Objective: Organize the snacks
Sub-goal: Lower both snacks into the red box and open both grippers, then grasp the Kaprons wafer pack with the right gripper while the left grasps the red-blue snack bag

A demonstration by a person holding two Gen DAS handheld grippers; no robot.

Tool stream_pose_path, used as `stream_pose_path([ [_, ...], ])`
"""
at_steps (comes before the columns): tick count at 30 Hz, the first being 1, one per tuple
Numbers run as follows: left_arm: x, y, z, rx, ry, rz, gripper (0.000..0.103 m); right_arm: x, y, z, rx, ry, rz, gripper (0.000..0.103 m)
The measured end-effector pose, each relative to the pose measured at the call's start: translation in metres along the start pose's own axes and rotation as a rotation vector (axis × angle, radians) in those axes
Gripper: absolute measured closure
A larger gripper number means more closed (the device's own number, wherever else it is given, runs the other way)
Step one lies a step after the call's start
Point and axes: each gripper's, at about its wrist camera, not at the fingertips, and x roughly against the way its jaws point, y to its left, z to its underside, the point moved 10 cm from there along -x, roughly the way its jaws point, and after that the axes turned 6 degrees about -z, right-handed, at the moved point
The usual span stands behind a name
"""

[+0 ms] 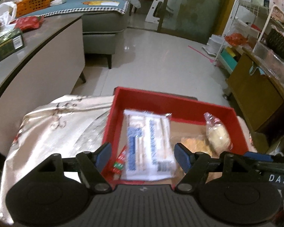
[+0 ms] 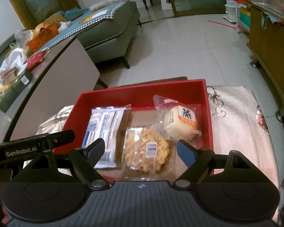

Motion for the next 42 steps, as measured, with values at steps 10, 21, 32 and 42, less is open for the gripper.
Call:
stream_pose_path([
  [10, 0.031, 0.051, 0.046, 0.037, 0.058, -0.036, 0.036, 0.004, 0.025, 0.037, 0.048, 0.072, -0.02, 0.013],
  [21, 0.021, 0.114, 0.125, 0.163, 0.24, -0.149, 0.036, -0.011, 0.077, 0.087, 0.129, 0.181, -0.064, 0.011],
  [32, 0.006, 0.099, 0.157, 0.148, 0.3, -0.172, 0.043, -0.025, 0.087, 0.102, 0.144, 0.233, -0.072, 0.01],
  [42, 0.034, 0.113, 0.144, 0.209, 0.269, -0.048, 0.06, -0.047, 0.081, 0.101, 0.114, 0.264, -0.047, 0.009],
])
